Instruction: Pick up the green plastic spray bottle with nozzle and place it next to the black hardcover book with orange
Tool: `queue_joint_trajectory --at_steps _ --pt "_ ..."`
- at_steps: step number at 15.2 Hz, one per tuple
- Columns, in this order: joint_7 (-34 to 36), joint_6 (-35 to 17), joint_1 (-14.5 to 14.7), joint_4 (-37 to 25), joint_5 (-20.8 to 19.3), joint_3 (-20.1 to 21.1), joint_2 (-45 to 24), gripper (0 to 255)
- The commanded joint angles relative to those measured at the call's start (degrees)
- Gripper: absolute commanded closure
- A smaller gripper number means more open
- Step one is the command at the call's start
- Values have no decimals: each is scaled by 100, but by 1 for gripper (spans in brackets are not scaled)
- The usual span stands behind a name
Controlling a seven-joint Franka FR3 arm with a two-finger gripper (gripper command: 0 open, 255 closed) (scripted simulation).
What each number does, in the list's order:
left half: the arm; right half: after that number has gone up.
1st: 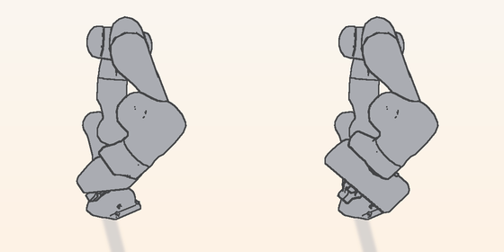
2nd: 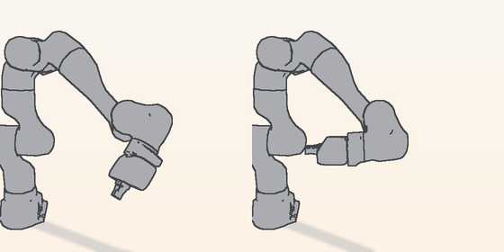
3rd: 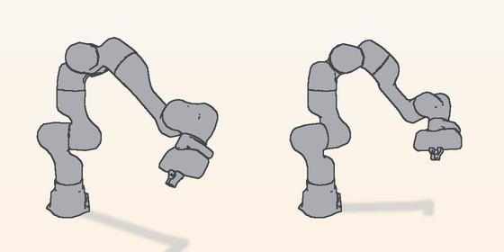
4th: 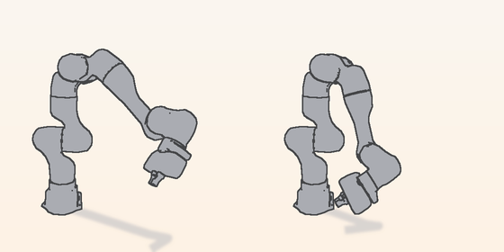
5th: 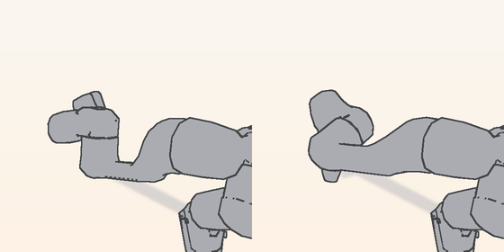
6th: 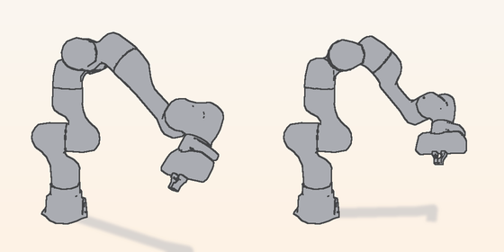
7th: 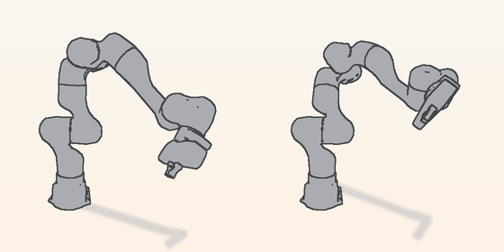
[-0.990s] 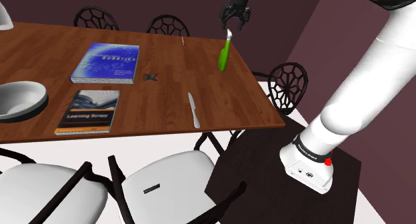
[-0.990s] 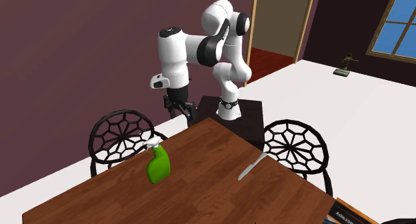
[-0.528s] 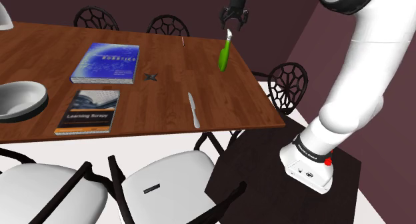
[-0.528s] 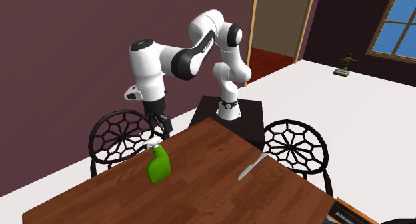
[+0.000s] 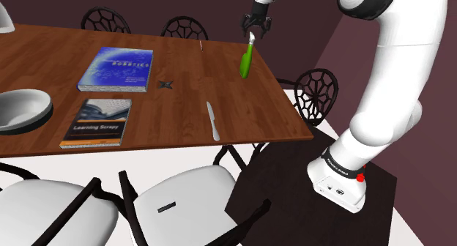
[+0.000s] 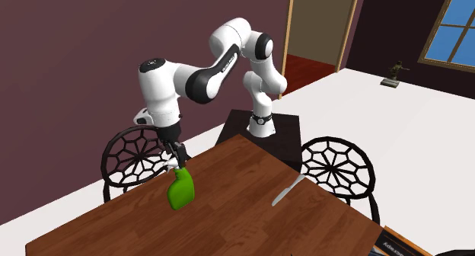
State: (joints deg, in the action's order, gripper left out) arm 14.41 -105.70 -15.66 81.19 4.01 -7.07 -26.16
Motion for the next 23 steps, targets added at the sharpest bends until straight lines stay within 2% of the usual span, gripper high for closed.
queue_joint_trajectory --at_steps 1,9,10,19,23 --pt "-1 -192 7 165 5 4 -24 0" --pt "-1 -192 7 165 5 4 -24 0" --pt "-1 -192 7 165 5 4 -24 255" --pt "-1 -192 7 165 5 4 -24 255" --pt "10 93 3 -76 -4 -1 20 255"
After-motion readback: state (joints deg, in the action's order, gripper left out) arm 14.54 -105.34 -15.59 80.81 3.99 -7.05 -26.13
